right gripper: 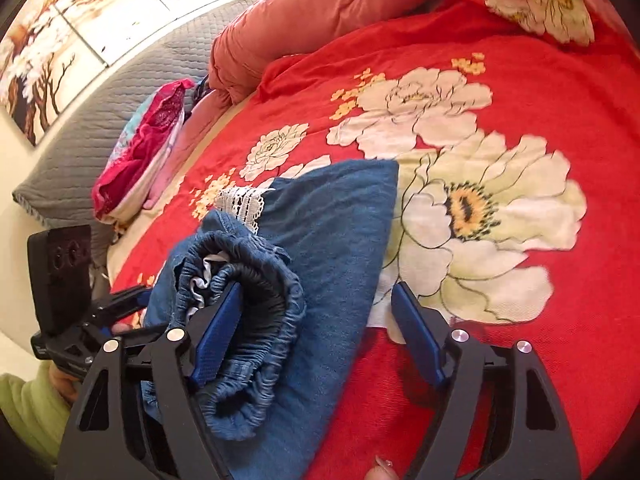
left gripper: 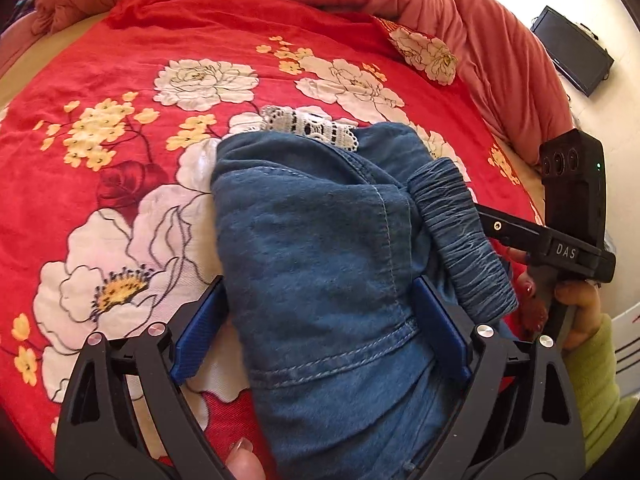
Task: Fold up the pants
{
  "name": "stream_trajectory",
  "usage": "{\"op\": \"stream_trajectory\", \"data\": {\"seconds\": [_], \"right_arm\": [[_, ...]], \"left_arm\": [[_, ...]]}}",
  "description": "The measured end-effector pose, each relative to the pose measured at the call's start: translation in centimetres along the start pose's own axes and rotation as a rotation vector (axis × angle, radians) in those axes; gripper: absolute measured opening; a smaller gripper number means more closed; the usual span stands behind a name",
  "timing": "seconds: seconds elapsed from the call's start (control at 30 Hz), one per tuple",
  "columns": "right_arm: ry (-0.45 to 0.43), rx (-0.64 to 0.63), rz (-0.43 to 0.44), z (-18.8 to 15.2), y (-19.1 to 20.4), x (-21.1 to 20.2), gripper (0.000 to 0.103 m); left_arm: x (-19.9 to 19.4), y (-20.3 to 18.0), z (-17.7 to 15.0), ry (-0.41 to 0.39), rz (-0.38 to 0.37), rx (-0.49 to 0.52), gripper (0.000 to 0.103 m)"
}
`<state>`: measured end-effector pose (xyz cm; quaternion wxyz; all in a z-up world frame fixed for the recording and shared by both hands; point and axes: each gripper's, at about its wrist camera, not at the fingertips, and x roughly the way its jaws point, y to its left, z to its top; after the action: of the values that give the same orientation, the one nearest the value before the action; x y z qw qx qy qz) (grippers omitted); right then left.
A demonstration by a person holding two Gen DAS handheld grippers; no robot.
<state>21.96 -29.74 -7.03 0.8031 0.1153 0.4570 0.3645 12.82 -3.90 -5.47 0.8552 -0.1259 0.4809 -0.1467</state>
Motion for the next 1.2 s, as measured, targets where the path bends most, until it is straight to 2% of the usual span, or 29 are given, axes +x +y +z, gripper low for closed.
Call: {"op": "stream_trajectory", "data": {"seconds": [0.1,0.23,0.33,0.43,0.57,0.73,0.87,1.07,1.2], "right_arm": [[-0.008,-0.022,-0.003,-0.5,0.2,-0.2,0.069],[0.007,-0.052,-0.016,-0.9,0.6,0.1,0.055],[0.005,-0.059,-0.010,-1.0,1.0,0.4,0.042],[-0.016,-0.061,-0.014,-1.4,1.3,0.2,0.036],[-0.051,-0.071,-0.049,-1.7,2.1,0.1,0.028],[-0.098,-0.129,-0.109,-2.1,3.6,-0.3,0.025],[-0.144,-0.177,-0.123,-2.1,4.9,-1.0,0.023],[-0.187,-0.206,-0.091,-1.1,5.9,-1.9,0.023],[-0.206,-0.236,-0.113,0.9,6.2,-2.1,0.023]], "left_arm": [[0.2,-0.3,-0.3,-0.002,0.010,0.010,0.084],[0.2,-0.7,-0.5,-0.004,-0.009,0.010,0.078],[0.2,-0.8,-0.6,-0.012,-0.002,0.021,0.070],[0.1,-1.3,-0.7,-0.018,0.029,0.049,0.059],[0.1,-1.6,-0.7,-0.025,0.046,0.064,0.055],[-0.5,-1.6,-0.7,-0.042,0.036,0.061,0.046],[-1.2,-1.7,-0.2,-0.063,0.019,0.058,0.039],[-2.1,-2.6,1.2,-0.091,0.010,0.070,0.037],[-2.1,-3.0,3.1,-0.122,0.036,0.086,0.037]]}}
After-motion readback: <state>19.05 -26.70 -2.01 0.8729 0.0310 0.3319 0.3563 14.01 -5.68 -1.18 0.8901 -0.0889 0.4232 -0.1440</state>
